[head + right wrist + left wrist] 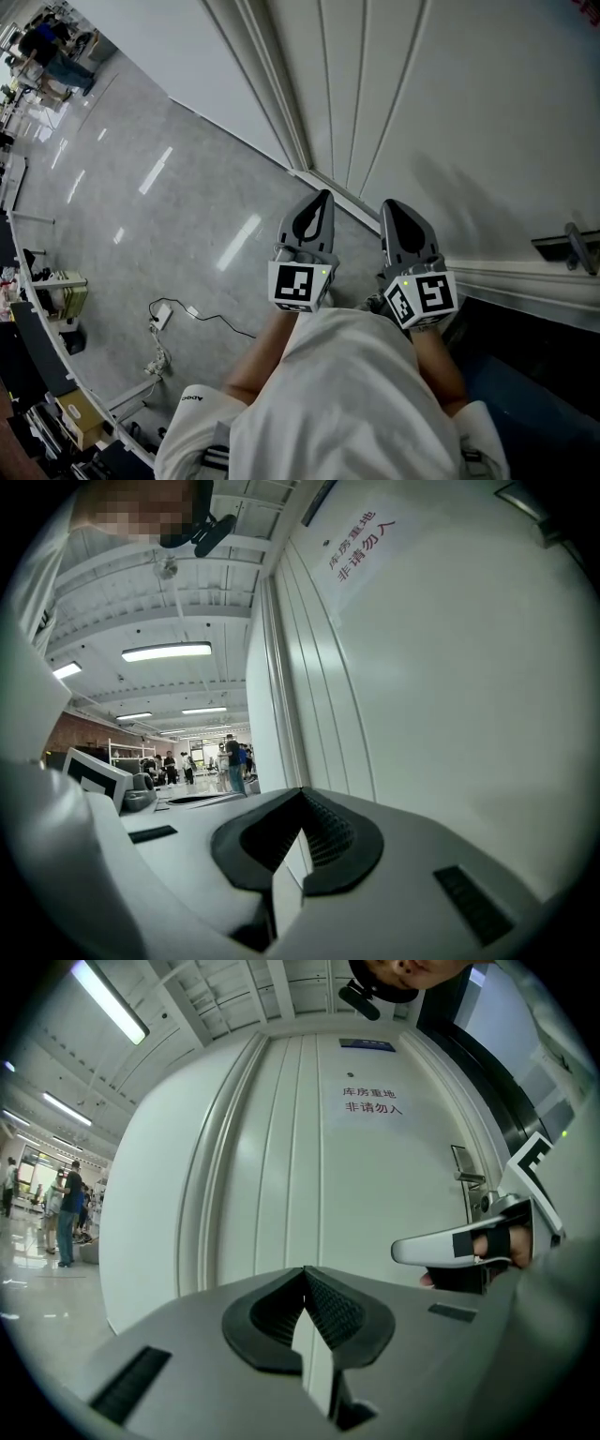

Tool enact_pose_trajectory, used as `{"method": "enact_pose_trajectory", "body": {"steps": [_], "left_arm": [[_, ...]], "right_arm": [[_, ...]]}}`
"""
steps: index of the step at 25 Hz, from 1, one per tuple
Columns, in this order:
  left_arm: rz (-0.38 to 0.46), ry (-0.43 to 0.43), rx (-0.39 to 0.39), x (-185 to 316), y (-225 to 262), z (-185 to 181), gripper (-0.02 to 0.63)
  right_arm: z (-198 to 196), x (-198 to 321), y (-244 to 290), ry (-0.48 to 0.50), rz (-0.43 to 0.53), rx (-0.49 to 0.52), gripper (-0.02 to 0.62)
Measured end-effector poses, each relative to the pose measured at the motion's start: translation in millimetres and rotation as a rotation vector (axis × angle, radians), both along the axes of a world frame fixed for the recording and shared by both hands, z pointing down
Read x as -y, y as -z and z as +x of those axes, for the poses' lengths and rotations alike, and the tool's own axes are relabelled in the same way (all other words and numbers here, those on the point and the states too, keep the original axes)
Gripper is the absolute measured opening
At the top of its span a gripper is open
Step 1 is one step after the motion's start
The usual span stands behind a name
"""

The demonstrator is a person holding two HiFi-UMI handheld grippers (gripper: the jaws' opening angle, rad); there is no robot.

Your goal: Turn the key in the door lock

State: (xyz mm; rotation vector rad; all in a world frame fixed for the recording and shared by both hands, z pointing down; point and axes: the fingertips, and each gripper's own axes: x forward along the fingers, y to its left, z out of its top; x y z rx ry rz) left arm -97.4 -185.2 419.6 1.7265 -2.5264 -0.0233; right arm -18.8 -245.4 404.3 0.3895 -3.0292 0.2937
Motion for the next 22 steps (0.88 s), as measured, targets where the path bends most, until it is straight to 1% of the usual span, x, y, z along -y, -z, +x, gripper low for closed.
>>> {"method": "enact_pose_trajectory", "body": {"steps": [4,8,14,19,22], "left_arm": [[0.007,0.024,-0.011,-14,-3,-24,0.009],[0.020,0.059,-0.010,-36,8,-51,0.009],[0.010,0.121,-0.006,-73,-4,-100,0.009],[0.010,0.148,0.015,-97,0,-123,0.009],[0.012,0.185,0.022,-110,1,-134,0.009]], "right_arm": [[-28,-13,-1,0.022,-0.003,-0.003,0.002],[-59,-32,7,0.047,-0.014,0.004,0.002],[-107,-58,-5,0.085,-0.017,-0.012,0.002],[-137,-81,-5,0.126,-0.015,0.001,0.002],[-151,-93,-5,0.163,-0.014,0.012,0.002]]}}
